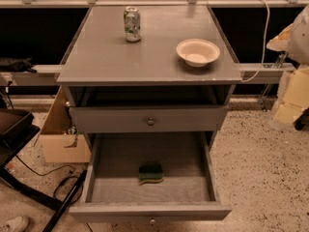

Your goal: Pick sponge from middle drawer and place on counter

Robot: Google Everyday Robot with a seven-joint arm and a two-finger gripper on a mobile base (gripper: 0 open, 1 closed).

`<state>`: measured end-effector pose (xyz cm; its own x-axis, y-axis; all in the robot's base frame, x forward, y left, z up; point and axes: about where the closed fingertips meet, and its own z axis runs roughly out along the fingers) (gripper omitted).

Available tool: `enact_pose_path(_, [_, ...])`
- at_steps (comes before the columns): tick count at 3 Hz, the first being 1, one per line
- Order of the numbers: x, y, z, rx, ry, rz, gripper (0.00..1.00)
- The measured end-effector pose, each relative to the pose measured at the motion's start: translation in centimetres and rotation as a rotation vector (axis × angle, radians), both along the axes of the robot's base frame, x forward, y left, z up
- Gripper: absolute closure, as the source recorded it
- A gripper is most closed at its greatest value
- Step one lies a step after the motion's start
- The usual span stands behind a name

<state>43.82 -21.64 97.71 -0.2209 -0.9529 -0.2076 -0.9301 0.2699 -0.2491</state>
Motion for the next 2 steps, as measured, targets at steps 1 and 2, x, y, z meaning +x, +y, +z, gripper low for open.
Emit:
enact_pose_path(1, [0.0,0.0,0.0,0.000,0.000,0.000,0.00])
enact_pose_path(2, [1.2,1.4,-2.0,0.016,0.017,0.027,0.00])
